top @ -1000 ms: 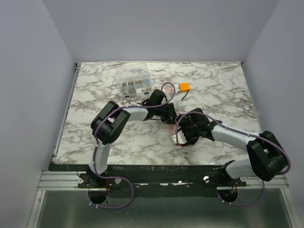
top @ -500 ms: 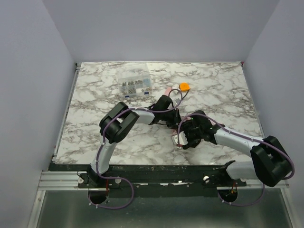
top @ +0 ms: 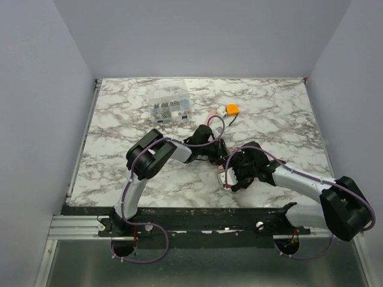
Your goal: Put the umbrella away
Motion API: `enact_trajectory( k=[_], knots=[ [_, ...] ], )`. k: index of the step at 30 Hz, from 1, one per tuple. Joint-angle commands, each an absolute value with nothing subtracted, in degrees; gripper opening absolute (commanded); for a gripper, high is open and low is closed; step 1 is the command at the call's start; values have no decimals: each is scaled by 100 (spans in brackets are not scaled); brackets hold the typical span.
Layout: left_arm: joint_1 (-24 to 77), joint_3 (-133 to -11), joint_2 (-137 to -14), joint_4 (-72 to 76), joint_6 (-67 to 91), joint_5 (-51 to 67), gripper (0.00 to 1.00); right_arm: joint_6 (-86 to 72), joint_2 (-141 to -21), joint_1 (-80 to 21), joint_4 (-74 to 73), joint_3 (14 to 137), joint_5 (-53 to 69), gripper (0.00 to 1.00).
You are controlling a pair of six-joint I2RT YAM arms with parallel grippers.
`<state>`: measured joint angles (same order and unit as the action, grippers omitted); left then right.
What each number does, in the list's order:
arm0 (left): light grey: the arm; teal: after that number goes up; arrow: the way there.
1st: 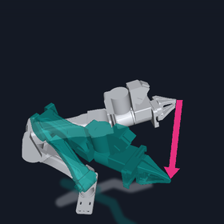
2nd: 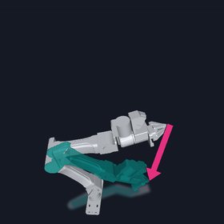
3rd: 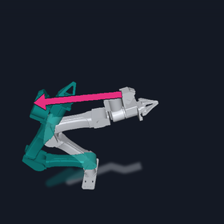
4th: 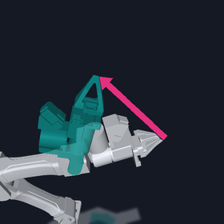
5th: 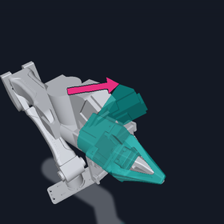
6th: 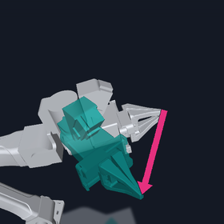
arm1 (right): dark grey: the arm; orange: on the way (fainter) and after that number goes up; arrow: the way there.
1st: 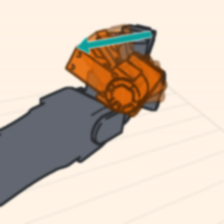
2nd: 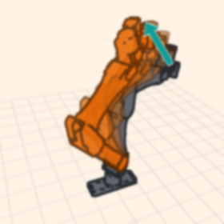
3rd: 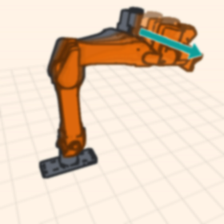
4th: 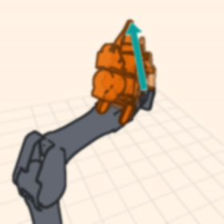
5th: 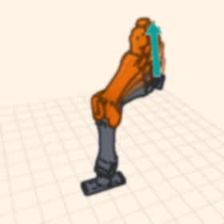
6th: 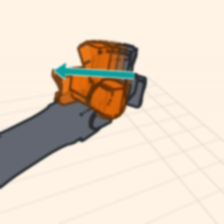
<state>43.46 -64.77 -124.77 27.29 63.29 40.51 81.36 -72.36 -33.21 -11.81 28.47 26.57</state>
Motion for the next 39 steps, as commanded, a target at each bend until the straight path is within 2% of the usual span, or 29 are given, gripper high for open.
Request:
enact_trajectory(
  k=[1, 5, 8, 10, 14, 21, 25, 28, 39],
  knots=[
    [4579, -6063, -12727, 2362, 6606, 4591, 0, 7949, -7723, -3326, -1235, 2628, 1804, 68],
    [4398, -5729, -12733, 2704, 6826, 4441, 0, 7592, -7157, -3329, -1055, 2510, 1825, 65],
    [4277, -5415, -12791, 3165, 7066, 4363, 0, 7445, -7032, -3331, -1249, 2609, 1749, 67],
    [4237, -5234, -12831, 3450, 7228, 4326, 0, 7393, -6998, -3331, -1238, 2568, 1722, 78],
    [4228, -5181, -12920, 3588, 7287, 4326, 0, 7495, -6976, -3331, -1211, 2488, 1905, 85],
    [4258, -5492, -12843, 2904, 6913, 4363, 0, 7652, -7070, -3329, -946, 2538, 2019, 87],
    [4241, -5572, -12854, 2622, 6755, 4345, 0, 7937, -7006, -3329, -1938, 2986, 2707, 87],
    [4194, -5562, -12950, 2678, 6806, 4365, 0, 8147, -6954, -3327, -2537, 3210, 3092, 86],
    [4108, -5468, -13259, 3470, 7508, 4639, 0, 8124, -6875, -3331, -2061, 3237, 3021, 95]
  ],
)
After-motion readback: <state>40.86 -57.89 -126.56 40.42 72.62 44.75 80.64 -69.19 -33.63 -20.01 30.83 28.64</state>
